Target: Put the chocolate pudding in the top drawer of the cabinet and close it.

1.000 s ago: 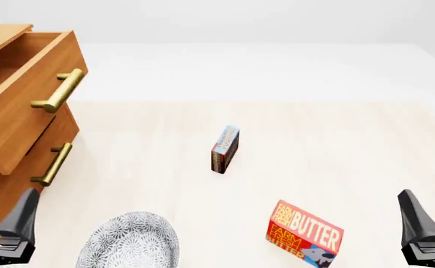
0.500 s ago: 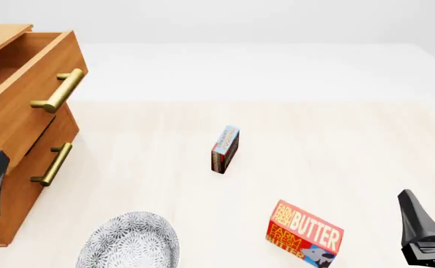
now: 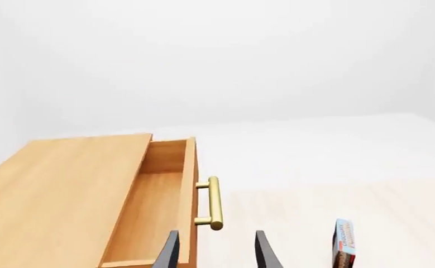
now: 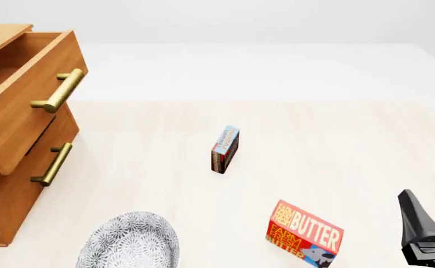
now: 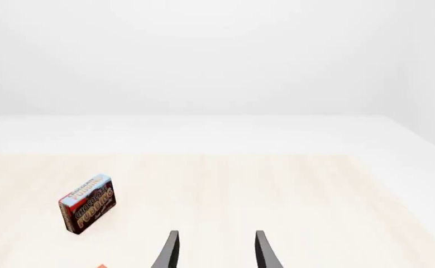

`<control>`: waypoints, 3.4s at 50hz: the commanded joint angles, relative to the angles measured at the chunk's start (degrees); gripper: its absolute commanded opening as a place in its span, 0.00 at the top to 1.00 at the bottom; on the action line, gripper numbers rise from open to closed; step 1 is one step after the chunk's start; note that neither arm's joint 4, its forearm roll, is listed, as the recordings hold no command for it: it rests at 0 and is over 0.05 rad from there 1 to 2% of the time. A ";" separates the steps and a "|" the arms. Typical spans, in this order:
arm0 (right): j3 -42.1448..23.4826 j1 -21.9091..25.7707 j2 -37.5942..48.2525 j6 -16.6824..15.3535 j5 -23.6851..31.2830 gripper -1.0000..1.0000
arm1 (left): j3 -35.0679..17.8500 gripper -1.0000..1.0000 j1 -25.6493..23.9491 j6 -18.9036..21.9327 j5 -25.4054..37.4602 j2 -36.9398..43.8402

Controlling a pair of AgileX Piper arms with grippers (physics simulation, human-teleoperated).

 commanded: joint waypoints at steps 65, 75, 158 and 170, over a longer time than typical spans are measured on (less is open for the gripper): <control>-0.01 0.00 -0.03 0.00 0.04 0.00 | -36.07 0.00 6.02 -1.83 31.85 37.24; -0.01 0.01 -0.03 0.01 0.04 0.00 | -36.91 0.00 6.82 -1.49 32.65 38.63; -0.01 0.00 -0.03 0.00 0.04 0.00 | -28.71 0.00 5.82 -2.23 29.66 46.07; -0.01 0.00 -0.03 0.00 0.04 0.00 | -28.23 0.00 4.65 -2.85 28.84 47.15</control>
